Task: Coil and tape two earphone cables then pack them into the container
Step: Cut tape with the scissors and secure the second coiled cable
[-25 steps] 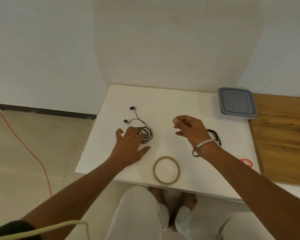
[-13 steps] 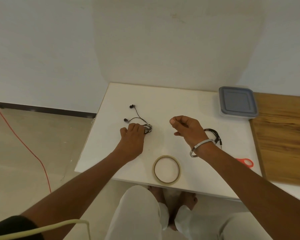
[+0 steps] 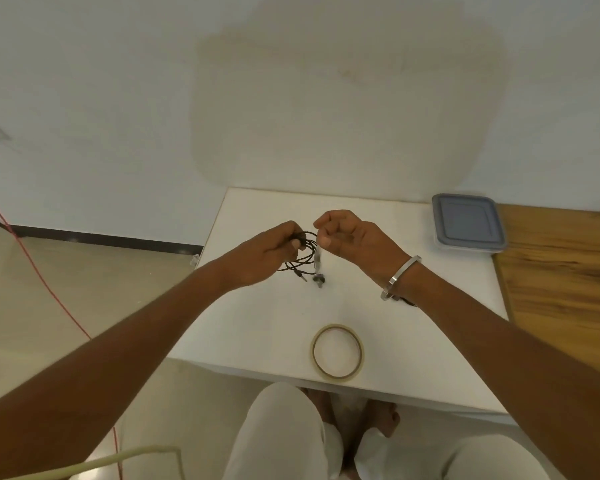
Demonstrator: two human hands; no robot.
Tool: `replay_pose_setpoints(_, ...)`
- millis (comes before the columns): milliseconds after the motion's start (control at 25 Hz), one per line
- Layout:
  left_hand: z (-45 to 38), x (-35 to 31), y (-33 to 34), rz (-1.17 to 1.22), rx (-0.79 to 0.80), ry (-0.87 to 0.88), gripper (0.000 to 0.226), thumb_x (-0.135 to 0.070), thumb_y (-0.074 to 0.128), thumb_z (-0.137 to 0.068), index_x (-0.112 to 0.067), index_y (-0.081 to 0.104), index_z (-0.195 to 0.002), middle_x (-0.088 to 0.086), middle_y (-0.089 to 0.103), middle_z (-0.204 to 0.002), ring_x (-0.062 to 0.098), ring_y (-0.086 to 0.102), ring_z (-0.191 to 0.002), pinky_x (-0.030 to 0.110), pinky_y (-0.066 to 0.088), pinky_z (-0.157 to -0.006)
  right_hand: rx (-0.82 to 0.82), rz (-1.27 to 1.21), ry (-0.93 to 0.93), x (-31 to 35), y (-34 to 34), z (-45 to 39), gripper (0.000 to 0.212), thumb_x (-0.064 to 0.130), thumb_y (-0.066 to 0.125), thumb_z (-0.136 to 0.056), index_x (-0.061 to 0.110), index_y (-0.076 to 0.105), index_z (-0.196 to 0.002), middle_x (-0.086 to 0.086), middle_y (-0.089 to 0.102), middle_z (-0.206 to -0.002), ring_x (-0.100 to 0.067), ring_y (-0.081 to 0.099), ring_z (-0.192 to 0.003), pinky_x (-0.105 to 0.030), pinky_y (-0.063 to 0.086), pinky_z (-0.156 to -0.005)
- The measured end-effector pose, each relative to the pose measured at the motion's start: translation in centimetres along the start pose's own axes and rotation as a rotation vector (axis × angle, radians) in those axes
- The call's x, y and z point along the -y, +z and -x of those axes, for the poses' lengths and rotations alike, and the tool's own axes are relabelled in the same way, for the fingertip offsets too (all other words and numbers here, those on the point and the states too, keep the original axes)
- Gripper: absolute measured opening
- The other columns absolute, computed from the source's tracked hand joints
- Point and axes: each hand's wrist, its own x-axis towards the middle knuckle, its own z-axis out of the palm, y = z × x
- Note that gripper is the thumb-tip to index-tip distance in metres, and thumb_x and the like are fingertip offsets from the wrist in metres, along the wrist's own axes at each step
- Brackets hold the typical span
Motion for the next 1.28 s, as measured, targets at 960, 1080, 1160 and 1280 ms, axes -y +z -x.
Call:
replay_pose_setpoints(960, 1.5, -7.7, -2.2, 0.332, 0.183, -0.246, 0.05, -0.062, 0.04, -0.087, -0.021, 0.067, -0.099, -0.004, 0.066, -0.085, 0.006, 0.061, -0.093, 0.037, 0.037, -0.09, 0.243, 0.24, -0.023, 7.3, -1.7, 2.8, 0.01, 0.022, 0.058, -0.09, 0.021, 0.063, -0.083, 0.005, 0.058, -0.072, -0.009, 0.052, -0.067, -0.023, 0.047, -0.065)
replay_pose_setpoints(1080, 1.3, -7.8, -2.3, 0.233, 0.251, -0.193, 0.039, -0.054, 0.046, -0.093, -0.025, 0.066, -0.077, -0.006, 0.06, -0.075, 0.006, 0.058, -0.083, 0.04, 0.037, -0.093, 0.322, 0.276, -0.003, 8.0, -2.0, 3.0, 0.009, 0.021, 0.058, -0.091, 0.023, 0.063, -0.084, 0.008, 0.059, -0.075, -0.004, 0.053, -0.068, -0.023, 0.047, -0.067)
replay_pose_setpoints(1160, 1.3, -7.7, -2.4, 0.282, 0.277, -0.158, 0.034, -0.046, 0.046, -0.096, -0.029, 0.065, -0.073, -0.005, 0.049, -0.069, 0.012, 0.051, -0.081, 0.039, 0.036, -0.091, 0.342, 0.24, 0.014, 8.0, -2.2, 3.2, 0.01, 0.022, 0.058, -0.09, 0.027, 0.062, -0.083, 0.011, 0.061, -0.077, -0.004, 0.055, -0.073, -0.026, 0.048, -0.073)
replay_pose_setpoints(1280, 1.4, -7.4, -2.2, 0.466, 0.202, -0.138, 0.029, -0.041, 0.042, -0.097, -0.023, 0.06, -0.082, -0.006, 0.043, -0.063, 0.015, 0.05, -0.081, 0.04, 0.035, -0.092, 0.332, 0.157, 0.038, 7.1, -2.3, 3.4, 0.009, 0.023, 0.058, -0.09, 0.028, 0.062, -0.084, 0.006, 0.063, -0.087, -0.008, 0.057, -0.084, -0.033, 0.048, -0.082)
